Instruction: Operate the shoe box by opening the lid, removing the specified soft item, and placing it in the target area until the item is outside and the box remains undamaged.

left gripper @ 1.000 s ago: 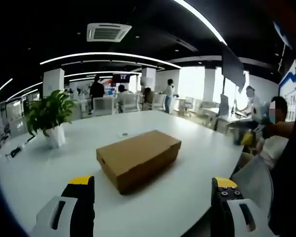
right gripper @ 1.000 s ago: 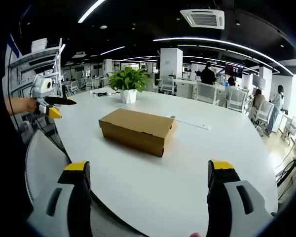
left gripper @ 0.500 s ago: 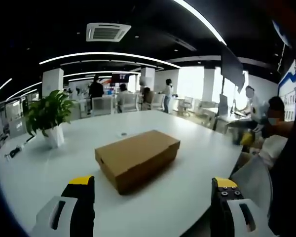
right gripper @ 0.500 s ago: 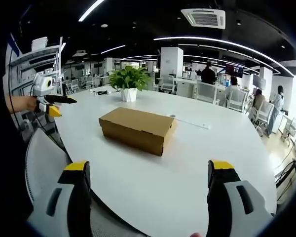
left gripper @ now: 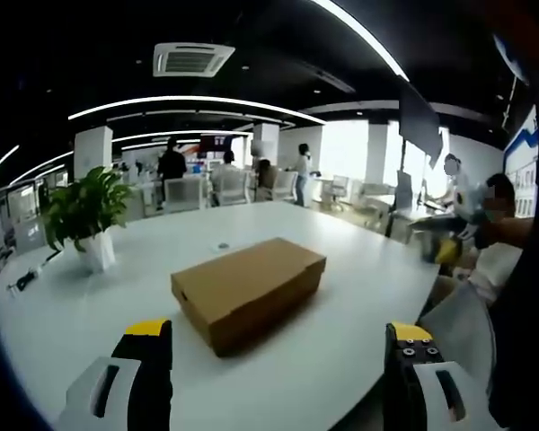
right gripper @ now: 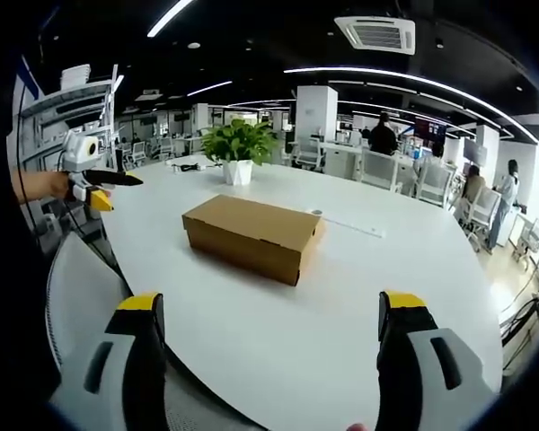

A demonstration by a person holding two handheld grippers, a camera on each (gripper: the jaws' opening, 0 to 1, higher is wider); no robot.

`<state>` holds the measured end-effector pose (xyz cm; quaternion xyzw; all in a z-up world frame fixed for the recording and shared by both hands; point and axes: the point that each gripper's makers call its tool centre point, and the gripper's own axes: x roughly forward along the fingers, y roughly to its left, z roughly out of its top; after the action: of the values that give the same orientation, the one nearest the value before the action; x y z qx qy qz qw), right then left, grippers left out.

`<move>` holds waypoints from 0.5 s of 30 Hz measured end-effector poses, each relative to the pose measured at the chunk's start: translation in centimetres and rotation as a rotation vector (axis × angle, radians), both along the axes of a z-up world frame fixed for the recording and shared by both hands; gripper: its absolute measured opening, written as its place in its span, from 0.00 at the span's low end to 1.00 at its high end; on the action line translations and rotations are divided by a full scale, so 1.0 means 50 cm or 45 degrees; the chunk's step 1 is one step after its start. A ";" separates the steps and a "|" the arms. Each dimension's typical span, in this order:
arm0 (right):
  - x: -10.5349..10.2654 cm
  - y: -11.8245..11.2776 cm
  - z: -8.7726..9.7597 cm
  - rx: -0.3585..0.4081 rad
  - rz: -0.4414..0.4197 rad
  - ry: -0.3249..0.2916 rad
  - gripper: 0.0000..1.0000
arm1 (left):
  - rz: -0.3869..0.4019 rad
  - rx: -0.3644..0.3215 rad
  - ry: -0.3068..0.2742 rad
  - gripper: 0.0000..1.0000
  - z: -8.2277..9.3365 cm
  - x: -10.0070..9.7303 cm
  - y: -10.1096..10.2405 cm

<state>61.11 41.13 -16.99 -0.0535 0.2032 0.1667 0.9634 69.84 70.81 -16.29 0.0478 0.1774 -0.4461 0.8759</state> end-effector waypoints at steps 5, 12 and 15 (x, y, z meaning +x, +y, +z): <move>-0.003 -0.004 0.001 0.001 -0.005 0.001 0.94 | -0.004 0.000 0.004 1.00 -0.002 -0.002 -0.004; -0.002 -0.009 0.001 -0.003 -0.006 -0.001 0.94 | -0.014 0.010 0.001 1.00 -0.002 -0.003 -0.008; 0.000 -0.007 0.004 -0.006 -0.004 -0.003 0.94 | -0.009 0.011 0.003 1.00 -0.002 -0.002 -0.005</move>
<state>61.12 40.77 -16.80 -0.0556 0.2024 0.1647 0.9637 69.75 70.54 -16.36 0.0519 0.1801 -0.4485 0.8739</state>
